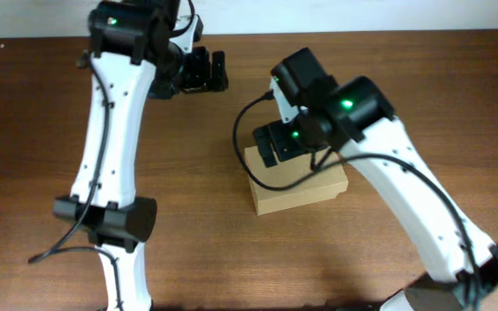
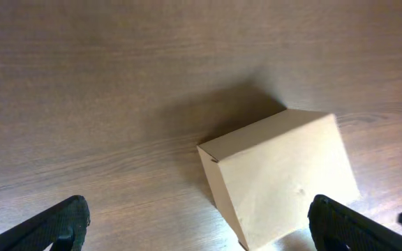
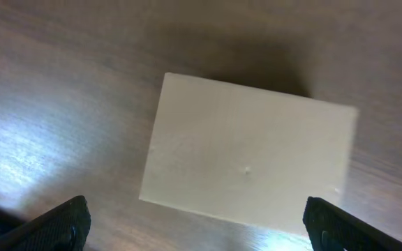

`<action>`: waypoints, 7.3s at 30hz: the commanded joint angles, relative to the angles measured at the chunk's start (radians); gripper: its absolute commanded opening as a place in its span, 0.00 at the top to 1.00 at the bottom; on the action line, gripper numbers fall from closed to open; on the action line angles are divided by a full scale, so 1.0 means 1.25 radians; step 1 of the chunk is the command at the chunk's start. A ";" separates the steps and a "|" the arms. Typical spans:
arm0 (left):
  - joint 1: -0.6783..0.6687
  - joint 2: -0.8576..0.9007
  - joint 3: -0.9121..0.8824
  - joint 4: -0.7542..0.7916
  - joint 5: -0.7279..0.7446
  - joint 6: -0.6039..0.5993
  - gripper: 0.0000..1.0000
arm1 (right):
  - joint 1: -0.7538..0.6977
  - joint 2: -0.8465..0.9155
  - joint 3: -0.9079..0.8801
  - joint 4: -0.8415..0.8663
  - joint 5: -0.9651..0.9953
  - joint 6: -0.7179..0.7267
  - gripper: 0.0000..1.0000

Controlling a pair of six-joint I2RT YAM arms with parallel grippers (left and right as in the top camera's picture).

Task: Pack container

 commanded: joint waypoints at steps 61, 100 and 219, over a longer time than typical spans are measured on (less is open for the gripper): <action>-0.062 -1.505 -1.403 0.456 -0.143 -0.101 0.00 | -0.086 -1.193 -0.571 0.042 0.082 -0.170 0.01; -0.001 -1.528 -1.506 0.599 -0.294 0.031 0.00 | -0.086 -1.193 -0.571 0.042 0.082 -0.170 0.01; 0.117 -1.707 -1.949 0.779 -0.326 0.160 0.00 | -0.447 -1.353 -1.331 0.420 0.055 0.008 0.01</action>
